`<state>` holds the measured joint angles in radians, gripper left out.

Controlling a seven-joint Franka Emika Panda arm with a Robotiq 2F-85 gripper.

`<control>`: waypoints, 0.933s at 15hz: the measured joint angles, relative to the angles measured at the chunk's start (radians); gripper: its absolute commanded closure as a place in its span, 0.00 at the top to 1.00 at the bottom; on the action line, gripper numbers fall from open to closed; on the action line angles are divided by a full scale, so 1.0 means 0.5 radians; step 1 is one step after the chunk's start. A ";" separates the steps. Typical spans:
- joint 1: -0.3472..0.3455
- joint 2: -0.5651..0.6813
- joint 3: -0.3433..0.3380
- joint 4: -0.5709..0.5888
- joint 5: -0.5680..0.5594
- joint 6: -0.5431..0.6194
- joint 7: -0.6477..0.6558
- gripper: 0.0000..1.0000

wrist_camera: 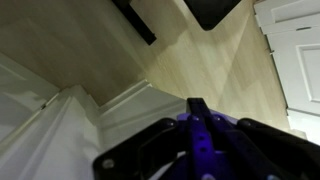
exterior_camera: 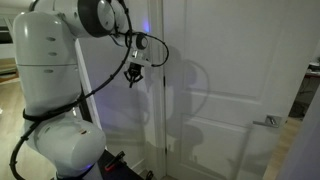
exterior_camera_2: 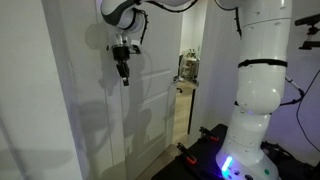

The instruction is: Turn the light off.

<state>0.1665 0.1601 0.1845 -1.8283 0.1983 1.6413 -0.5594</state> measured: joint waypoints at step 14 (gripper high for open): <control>-0.152 -1.129 -0.432 -0.438 -0.064 -0.920 -0.192 0.27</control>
<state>0.0906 -0.4044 -0.0318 -2.0474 0.1665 1.1811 -0.6553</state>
